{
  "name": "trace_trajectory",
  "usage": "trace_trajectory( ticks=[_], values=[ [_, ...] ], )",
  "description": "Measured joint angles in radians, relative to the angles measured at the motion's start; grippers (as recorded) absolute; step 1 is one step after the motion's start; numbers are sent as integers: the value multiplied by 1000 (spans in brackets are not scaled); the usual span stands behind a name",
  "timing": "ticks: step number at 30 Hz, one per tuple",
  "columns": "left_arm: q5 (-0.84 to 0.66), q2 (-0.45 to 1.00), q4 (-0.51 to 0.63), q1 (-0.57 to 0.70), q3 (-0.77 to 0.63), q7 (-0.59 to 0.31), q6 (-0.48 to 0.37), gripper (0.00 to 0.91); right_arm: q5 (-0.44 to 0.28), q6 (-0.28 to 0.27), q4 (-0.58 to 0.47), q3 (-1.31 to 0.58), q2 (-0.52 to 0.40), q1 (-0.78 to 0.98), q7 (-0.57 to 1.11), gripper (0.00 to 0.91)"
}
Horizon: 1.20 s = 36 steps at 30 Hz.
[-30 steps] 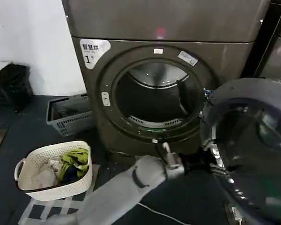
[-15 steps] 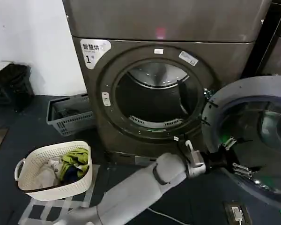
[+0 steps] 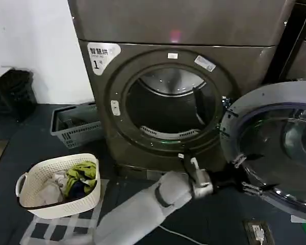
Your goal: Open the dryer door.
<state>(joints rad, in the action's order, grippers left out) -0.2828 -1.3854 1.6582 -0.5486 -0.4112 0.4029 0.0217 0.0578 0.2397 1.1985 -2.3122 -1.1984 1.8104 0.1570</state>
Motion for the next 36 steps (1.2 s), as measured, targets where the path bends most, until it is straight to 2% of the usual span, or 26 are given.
trace_trajectory(
  ticks=[6, 14, 18, 23, 30, 36],
  values=[
    [180, 135, 84, -53, 45, -13, 42, 907, 24, -5, -24, -7, 24, 17, -15, 907],
    [362, 355, 184, -117, 157, 72, 67, 907, 28, 33, -58, -9, 55, 18, -84, 907],
    [453, 476, 230, -152, 233, 78, 116, 907, 80, 22, -41, 8, 51, 1, -111, 907],
    [595, 620, 258, -216, 353, 80, 218, 907, 127, -17, -7, 30, 44, -14, -136, 907],
    [785, 828, 235, -348, 534, 22, 468, 907, 147, -20, 42, 58, 37, -37, -155, 907],
    [1038, 952, 159, -412, 647, -65, 710, 907, 200, -2, 72, 90, 27, -58, -170, 907]
  ],
)
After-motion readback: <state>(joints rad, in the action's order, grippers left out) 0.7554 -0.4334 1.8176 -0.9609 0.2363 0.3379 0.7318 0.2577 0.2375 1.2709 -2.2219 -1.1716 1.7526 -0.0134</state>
